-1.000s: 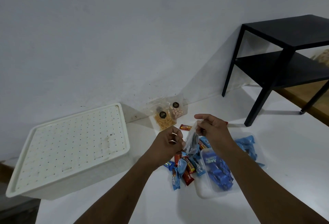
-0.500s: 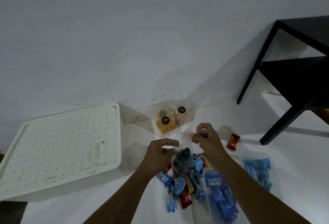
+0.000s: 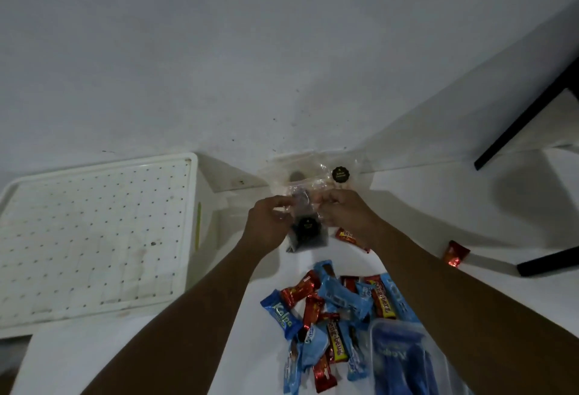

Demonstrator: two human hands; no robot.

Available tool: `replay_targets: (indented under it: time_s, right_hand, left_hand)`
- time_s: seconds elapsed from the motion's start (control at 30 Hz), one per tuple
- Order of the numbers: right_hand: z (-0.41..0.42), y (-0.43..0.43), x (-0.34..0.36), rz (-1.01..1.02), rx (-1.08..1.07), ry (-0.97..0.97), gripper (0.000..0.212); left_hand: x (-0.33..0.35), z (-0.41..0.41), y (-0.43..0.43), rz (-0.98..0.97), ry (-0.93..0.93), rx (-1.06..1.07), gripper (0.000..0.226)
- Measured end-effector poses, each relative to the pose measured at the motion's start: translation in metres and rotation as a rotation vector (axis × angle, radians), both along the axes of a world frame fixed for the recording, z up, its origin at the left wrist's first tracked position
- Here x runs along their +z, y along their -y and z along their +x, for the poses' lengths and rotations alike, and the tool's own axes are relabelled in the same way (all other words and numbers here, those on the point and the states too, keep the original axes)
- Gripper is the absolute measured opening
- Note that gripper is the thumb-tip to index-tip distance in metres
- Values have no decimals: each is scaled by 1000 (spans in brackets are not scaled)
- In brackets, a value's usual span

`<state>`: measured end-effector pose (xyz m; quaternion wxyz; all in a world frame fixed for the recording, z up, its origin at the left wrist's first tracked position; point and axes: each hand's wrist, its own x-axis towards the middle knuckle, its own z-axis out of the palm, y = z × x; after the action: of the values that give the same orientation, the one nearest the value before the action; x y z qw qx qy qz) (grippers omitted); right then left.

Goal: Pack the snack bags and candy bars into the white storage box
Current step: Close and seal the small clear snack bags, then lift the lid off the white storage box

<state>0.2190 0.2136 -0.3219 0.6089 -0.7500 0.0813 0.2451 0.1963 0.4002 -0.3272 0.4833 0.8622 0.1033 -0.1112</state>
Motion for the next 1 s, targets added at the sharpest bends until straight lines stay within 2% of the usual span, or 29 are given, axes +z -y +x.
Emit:
replay_targets:
  time_s: [0.23, 0.4, 0.53, 0.77, 1.0]
  right_hand:
    - [-3, -1, 9, 5, -79, -20, 26]
    - [-26, 4, 34, -92, -107, 10, 27]
    - [-49, -9, 65, -136, -134, 45, 23]
    - [-89, -72, 135, -124, -93, 129, 14]
    - [-128, -155, 161, -147, 40, 255, 16]
  left_hand:
    - [-2, -6, 1, 195, -15, -73, 46]
    - [21, -24, -5, 172, -75, -91, 52]
    - [52, -45, -15, 119, -32, -137, 49]
    - [119, -90, -63, 127, 94, -201, 46]
    - [149, -146, -154, 195, 118, -78, 45]
